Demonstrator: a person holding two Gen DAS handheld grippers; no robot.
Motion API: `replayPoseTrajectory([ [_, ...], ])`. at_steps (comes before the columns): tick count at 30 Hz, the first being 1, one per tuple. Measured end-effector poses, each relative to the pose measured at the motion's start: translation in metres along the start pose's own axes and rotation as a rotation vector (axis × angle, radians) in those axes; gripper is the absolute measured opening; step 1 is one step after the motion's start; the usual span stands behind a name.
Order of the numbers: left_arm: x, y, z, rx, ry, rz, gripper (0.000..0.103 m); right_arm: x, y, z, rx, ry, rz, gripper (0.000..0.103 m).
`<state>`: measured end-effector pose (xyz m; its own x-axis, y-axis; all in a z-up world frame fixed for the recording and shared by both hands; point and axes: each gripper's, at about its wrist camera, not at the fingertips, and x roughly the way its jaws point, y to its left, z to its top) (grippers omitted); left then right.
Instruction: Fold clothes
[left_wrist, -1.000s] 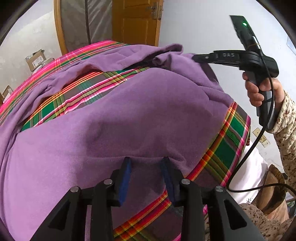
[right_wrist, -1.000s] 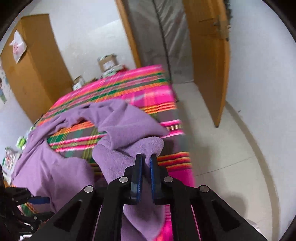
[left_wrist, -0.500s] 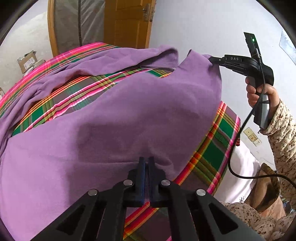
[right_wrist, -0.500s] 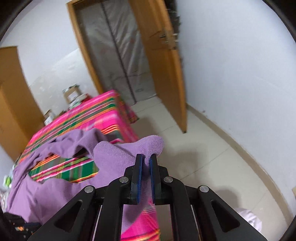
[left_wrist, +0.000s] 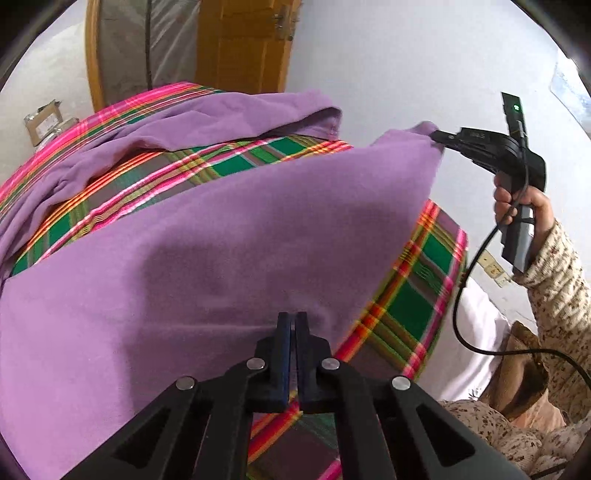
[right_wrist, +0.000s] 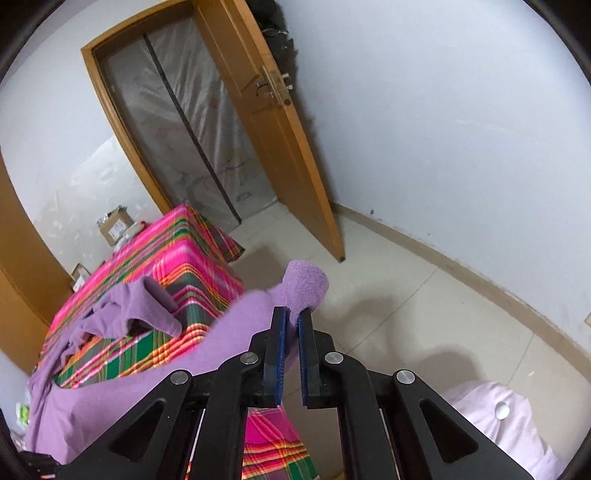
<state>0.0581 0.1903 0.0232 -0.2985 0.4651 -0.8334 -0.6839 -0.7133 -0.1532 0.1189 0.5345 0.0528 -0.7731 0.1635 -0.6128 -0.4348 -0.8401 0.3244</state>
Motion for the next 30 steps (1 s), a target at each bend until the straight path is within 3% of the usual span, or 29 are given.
replayPoseTrajectory([
  [9, -0.001, -0.003, -0.002, 0.015, 0.008, -0.022, 0.002, 0.033, -0.019, -0.026, 0.069, 0.139, -0.041, 0.007],
  [14, -0.004, 0.0, -0.001, -0.008, 0.002, -0.018, 0.003, 0.04, -0.032, -0.032, 0.085, 0.174, -0.135, 0.008],
  [18, -0.011, 0.009, 0.0, -0.043, -0.011, -0.022, 0.003, 0.032, -0.037, -0.029, 0.11, 0.171, -0.143, 0.01],
  [23, -0.017, 0.015, -0.002, -0.067, -0.014, -0.024, 0.004, 0.026, 0.001, -0.017, 0.04, 0.154, 0.044, 0.012],
  [27, -0.017, 0.013, -0.005, -0.062, -0.004, -0.033, 0.012, 0.041, 0.044, -0.016, -0.092, 0.195, 0.138, 0.033],
  [30, -0.017, 0.014, -0.007, -0.065, 0.0, -0.032, 0.012, 0.064, 0.073, -0.016, -0.169, 0.245, 0.172, 0.035],
])
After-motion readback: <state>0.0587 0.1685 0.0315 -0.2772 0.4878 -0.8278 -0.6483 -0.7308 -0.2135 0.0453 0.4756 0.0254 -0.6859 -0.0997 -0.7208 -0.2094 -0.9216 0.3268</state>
